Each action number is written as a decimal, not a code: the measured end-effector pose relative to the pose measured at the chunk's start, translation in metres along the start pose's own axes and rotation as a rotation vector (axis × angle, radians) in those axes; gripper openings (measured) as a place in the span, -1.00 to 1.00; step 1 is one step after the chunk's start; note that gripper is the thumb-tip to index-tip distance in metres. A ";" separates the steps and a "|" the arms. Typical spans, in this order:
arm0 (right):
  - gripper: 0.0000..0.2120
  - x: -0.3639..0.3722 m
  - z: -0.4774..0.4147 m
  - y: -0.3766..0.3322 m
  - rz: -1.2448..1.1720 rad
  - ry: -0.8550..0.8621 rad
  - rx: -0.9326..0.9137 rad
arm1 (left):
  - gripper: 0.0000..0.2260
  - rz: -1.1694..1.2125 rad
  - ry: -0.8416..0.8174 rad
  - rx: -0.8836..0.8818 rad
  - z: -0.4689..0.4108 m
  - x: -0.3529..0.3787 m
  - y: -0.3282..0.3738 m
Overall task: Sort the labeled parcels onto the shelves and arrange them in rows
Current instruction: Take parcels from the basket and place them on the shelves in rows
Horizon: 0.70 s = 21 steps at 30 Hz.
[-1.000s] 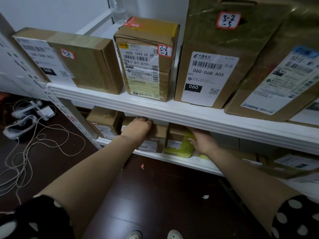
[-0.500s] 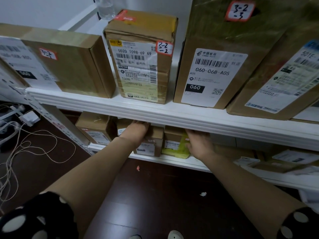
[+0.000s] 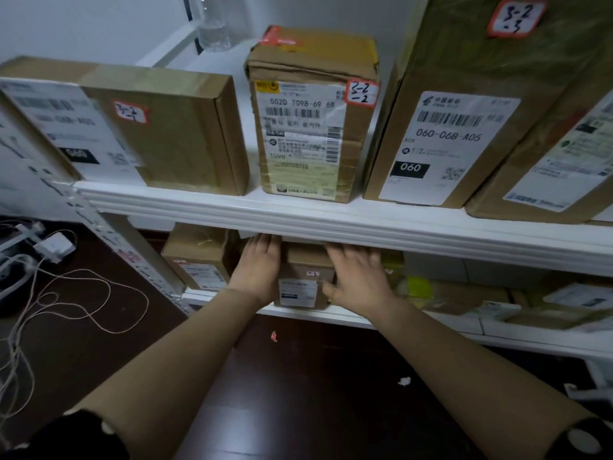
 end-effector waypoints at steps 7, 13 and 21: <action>-0.09 0.008 -0.036 -0.037 0.152 -0.031 -0.113 | -0.27 0.101 0.083 -0.106 0.043 0.017 -0.033; -0.26 0.025 -0.046 -0.033 0.303 0.098 -0.194 | -0.29 0.011 0.092 -0.065 0.024 0.033 -0.038; -0.40 0.022 -0.049 -0.032 0.276 0.173 -0.226 | -0.31 -0.186 0.109 0.032 -0.017 0.069 -0.052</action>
Point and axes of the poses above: each hand's wrist, its own z-axis away from the middle knuckle, its own x-axis out of the palm, y = z × x, the point moved 2 cm from there along -z, towards the middle knuckle, and after that the axes turned 9 degrees about z, right-handed, at the moved point
